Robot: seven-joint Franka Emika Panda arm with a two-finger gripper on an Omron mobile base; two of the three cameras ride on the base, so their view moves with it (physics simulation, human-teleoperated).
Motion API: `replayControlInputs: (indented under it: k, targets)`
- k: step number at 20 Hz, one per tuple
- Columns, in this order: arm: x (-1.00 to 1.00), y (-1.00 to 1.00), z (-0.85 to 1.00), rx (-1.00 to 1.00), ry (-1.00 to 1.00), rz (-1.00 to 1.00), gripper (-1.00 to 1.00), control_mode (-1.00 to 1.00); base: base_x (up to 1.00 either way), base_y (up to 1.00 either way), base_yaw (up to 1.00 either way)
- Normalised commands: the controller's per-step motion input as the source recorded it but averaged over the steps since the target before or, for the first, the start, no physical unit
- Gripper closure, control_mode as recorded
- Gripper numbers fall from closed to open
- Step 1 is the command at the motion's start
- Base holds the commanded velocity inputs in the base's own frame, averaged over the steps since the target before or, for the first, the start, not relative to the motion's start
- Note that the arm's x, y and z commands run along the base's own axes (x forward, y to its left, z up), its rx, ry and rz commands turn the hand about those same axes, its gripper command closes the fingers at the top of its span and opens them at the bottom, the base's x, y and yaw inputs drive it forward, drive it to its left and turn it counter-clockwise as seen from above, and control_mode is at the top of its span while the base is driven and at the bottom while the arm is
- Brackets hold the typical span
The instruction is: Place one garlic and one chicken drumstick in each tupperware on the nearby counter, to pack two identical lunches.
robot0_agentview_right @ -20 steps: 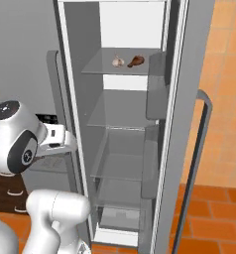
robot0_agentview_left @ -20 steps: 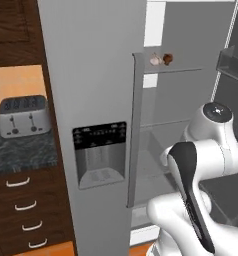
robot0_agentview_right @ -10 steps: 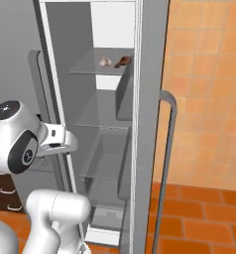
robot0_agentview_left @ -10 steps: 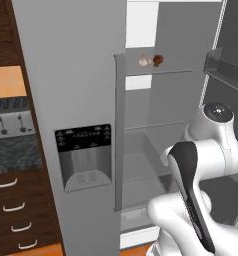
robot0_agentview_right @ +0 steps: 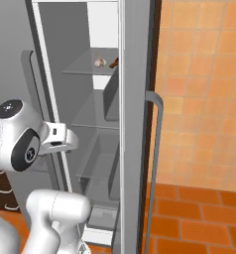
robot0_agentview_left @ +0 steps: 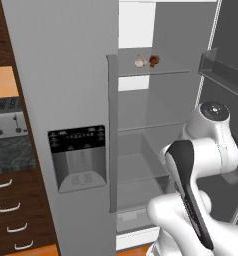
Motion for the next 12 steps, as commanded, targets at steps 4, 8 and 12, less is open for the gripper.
replayControlInputs:
  k: [4, 8, 12]
  targets:
    - [0.39, 0.02, 0.09, 0.02, -0.24, 0.0, -1.0, -1.0, 0.0, 0.0, 0.0]
    - [0.39, 0.0, 0.67, 0.18, -0.38, -0.09, -1.0, -1.0, 0.0, 0.0, 0.0]
    - [0.48, 0.0, 0.8, 0.28, -0.32, -0.13, -1.0, -1.0, 0.0, 0.0, 0.0]
